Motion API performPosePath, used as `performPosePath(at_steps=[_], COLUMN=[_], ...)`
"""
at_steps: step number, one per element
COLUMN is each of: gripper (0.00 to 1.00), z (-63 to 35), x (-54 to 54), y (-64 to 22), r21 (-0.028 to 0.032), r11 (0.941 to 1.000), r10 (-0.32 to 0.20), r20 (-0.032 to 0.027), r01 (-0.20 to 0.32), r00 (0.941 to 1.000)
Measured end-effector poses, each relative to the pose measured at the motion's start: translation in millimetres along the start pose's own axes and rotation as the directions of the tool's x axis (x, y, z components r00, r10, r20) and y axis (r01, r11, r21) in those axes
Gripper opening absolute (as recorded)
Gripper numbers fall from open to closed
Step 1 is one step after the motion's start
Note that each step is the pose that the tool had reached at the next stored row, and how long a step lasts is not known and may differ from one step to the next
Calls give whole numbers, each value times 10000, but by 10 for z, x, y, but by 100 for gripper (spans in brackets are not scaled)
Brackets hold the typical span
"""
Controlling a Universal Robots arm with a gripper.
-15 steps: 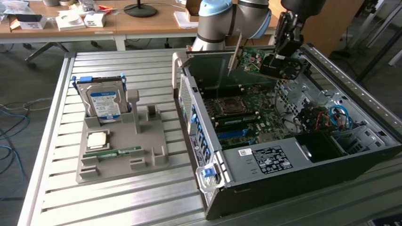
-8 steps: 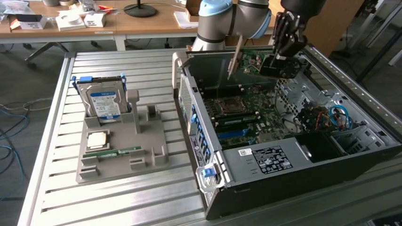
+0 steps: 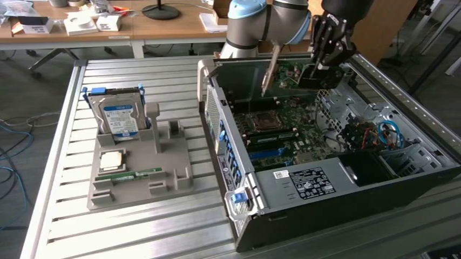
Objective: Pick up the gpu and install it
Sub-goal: 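Insert the gpu into the slot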
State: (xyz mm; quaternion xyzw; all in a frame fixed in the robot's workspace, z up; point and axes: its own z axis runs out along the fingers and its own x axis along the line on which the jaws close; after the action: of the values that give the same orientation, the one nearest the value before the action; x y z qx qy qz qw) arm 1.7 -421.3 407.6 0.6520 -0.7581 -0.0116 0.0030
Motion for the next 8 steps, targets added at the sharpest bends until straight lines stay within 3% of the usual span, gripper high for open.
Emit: performPosePath(at_steps=[4, 8], gripper=[26, 26], z=[12, 27], x=[0, 0], y=[0, -1], r21=[-8, -16], r11=[9974, 9895], r10=[-718, -1444], r20=[-15, -30], r01=[718, 1444], r00=[9974, 9895])
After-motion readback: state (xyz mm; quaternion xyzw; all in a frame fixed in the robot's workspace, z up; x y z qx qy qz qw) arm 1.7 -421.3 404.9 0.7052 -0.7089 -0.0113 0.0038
